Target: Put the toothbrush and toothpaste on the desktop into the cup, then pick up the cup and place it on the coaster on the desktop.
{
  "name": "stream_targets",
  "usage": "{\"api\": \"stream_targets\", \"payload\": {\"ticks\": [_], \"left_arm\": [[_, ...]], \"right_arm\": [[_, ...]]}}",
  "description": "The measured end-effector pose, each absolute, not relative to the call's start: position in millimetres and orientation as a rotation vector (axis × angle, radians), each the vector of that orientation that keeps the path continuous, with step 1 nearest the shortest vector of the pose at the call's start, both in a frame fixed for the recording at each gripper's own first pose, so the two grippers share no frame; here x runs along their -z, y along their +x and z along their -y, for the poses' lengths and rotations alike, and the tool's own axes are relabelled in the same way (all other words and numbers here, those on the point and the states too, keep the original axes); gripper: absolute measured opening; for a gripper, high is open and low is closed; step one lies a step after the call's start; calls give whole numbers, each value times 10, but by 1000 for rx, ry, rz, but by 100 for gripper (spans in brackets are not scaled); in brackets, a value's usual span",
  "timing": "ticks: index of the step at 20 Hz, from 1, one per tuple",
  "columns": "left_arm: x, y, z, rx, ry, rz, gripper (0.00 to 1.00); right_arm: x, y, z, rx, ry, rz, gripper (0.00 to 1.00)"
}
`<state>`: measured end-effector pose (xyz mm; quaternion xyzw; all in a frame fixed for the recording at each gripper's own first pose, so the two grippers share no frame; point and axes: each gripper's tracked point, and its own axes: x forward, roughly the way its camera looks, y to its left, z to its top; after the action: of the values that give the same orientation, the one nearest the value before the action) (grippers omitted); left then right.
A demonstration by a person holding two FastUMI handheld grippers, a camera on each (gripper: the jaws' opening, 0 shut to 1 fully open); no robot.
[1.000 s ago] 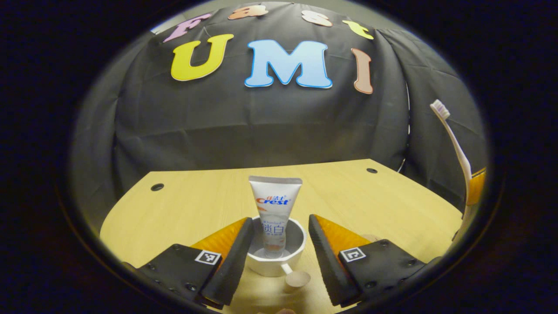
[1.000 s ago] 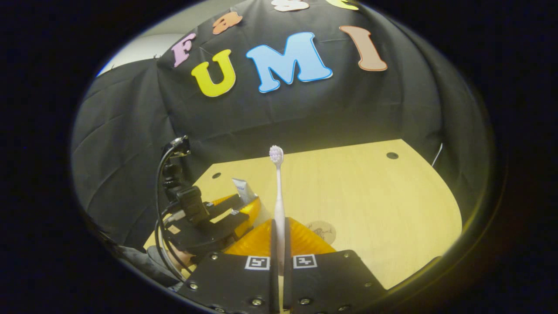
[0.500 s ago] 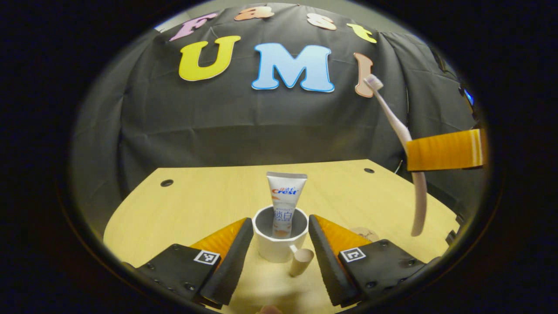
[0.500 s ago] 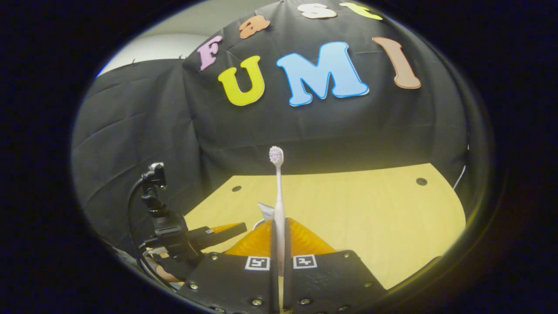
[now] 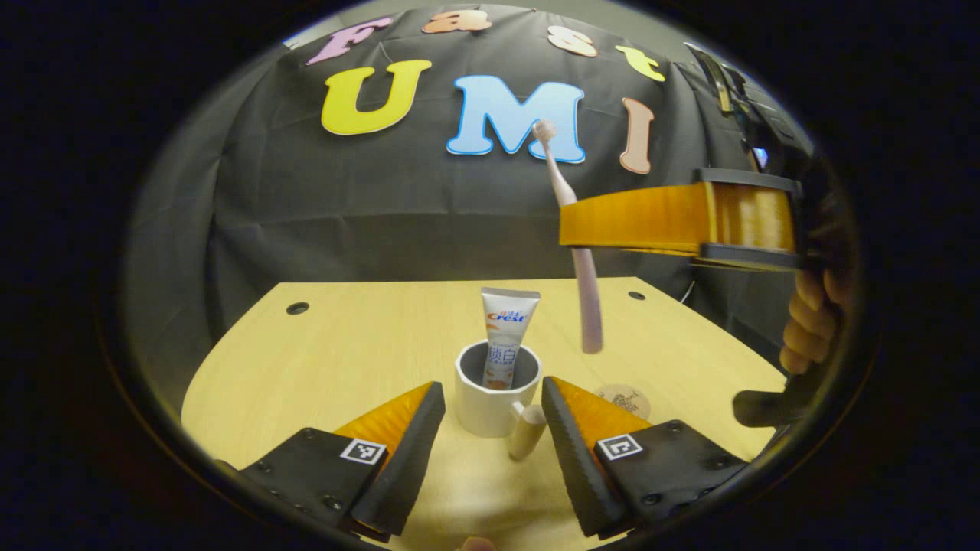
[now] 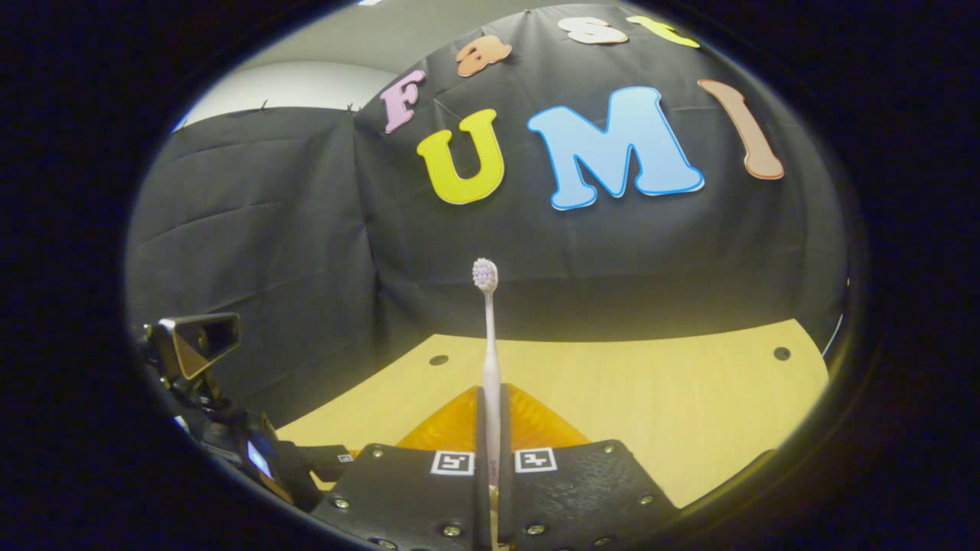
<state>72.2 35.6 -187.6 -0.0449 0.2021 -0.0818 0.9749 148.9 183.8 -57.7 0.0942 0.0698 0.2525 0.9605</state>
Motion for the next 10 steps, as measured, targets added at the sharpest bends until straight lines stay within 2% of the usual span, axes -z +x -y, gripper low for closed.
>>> {"api": "stream_targets", "payload": {"ticks": [10], "left_arm": [[2033, 591, -491, 143, -124, -458, 86]], "right_arm": [[863, 1823, -2163, -518, 107, -144, 6]]}}
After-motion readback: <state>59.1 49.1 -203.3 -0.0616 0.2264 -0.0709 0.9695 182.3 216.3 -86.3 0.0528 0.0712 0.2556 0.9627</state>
